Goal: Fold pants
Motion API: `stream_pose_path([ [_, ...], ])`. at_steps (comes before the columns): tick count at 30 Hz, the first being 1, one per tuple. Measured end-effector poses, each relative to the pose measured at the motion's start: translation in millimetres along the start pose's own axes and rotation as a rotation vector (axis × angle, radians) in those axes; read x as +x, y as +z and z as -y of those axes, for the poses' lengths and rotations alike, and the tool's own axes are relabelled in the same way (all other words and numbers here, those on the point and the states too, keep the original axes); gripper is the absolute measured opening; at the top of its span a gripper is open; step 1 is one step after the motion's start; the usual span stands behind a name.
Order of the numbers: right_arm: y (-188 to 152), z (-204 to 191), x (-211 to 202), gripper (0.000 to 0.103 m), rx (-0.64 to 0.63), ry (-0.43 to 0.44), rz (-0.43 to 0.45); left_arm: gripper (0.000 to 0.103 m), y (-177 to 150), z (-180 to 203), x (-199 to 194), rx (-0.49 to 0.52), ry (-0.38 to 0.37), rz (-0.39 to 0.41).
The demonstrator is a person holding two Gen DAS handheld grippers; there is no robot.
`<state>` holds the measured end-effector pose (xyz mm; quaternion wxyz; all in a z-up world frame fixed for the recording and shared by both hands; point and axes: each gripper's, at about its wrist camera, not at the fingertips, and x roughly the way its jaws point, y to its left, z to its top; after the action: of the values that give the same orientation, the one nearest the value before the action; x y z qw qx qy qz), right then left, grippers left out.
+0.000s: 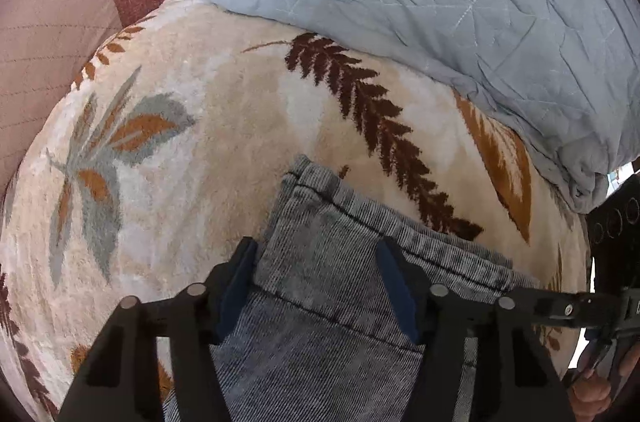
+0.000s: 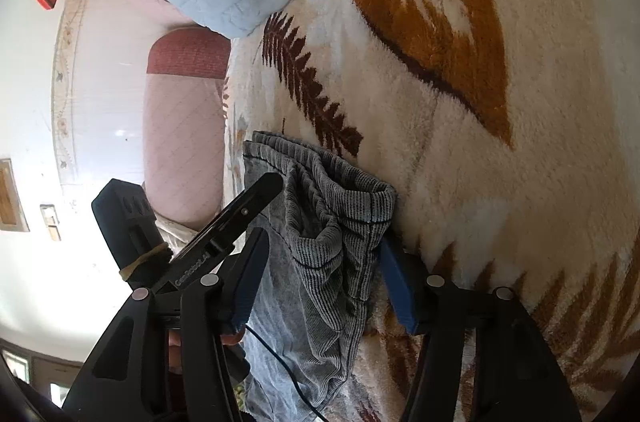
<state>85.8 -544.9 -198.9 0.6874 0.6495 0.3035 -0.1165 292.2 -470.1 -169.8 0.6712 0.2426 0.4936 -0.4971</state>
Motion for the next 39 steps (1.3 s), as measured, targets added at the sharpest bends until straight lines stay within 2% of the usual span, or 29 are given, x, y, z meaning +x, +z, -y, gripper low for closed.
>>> stream_pose_path([
  [2,0,0,0,0.049,-0.006,-0.009,0.001,0.056,0,1,0,-0.003,0.01,0.009],
  [5,-1,2,1,0.037,-0.008,-0.032,0.004,0.045,2,-2,1,-0.022,0.023,0.023],
  [10,-1,2,1,0.026,-0.025,-0.056,0.005,0.036,-2,-6,-1,-0.042,0.018,0.044],
  [15,-1,0,-1,0.022,-0.037,-0.048,0.007,0.028,-7,-9,-6,-0.071,0.009,0.064],
  [25,-8,-21,-8,0.018,-0.117,-0.014,0.024,0.022,-14,-13,-25,-0.132,-0.03,0.114],
  [32,-24,-50,-13,0.017,-0.235,0.015,0.041,0.021,-23,-21,-54,-0.2,-0.072,0.197],
  [39,-51,-81,-13,0.017,-0.364,0.047,0.039,0.021,-50,-43,-97,-0.292,-0.097,0.299],
])
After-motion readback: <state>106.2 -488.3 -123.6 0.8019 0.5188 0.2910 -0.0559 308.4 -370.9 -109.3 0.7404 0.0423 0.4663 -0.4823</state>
